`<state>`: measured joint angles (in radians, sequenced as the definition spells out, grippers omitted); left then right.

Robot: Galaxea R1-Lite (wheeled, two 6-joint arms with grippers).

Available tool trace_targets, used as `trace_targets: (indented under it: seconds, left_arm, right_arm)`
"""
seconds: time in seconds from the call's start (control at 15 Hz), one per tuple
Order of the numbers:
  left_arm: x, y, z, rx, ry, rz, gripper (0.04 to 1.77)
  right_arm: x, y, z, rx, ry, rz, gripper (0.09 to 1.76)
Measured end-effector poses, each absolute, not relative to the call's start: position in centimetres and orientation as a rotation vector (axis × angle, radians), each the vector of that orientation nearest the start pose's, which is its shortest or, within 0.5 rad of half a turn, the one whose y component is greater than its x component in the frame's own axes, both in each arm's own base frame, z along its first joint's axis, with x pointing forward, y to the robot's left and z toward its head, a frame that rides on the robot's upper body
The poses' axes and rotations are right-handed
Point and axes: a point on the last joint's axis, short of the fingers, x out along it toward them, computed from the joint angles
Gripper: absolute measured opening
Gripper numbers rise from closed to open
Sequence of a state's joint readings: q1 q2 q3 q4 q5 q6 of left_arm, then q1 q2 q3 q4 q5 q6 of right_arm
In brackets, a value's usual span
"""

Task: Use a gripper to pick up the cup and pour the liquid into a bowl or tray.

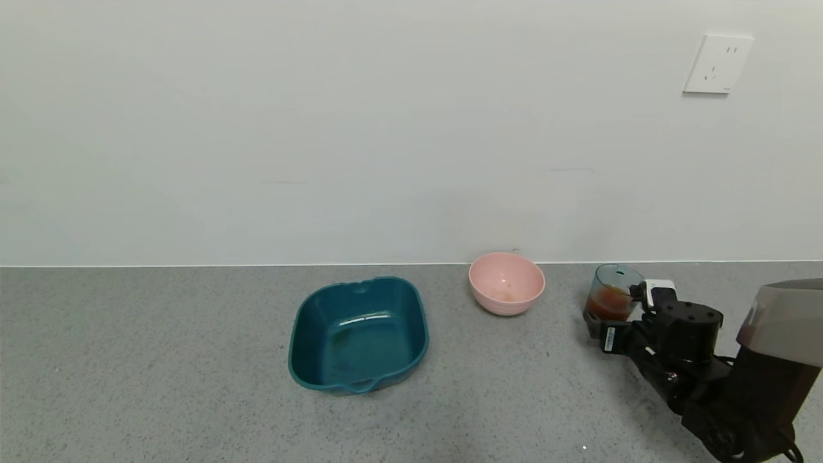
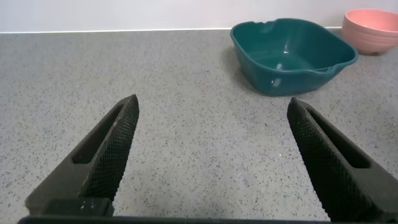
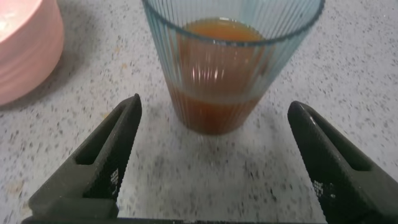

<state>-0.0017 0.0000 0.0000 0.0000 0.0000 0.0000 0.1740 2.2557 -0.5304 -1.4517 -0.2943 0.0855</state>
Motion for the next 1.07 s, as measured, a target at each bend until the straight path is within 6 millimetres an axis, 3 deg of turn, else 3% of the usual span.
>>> trace_targets:
  seconds: [1.07]
  left_arm:
    - [-2.3,0.0,7.5,0.0,0.0,-0.002,1.72]
  right_arm:
    - [37.7,4.7,0.4,0.043,0.171,-0.171,1.71]
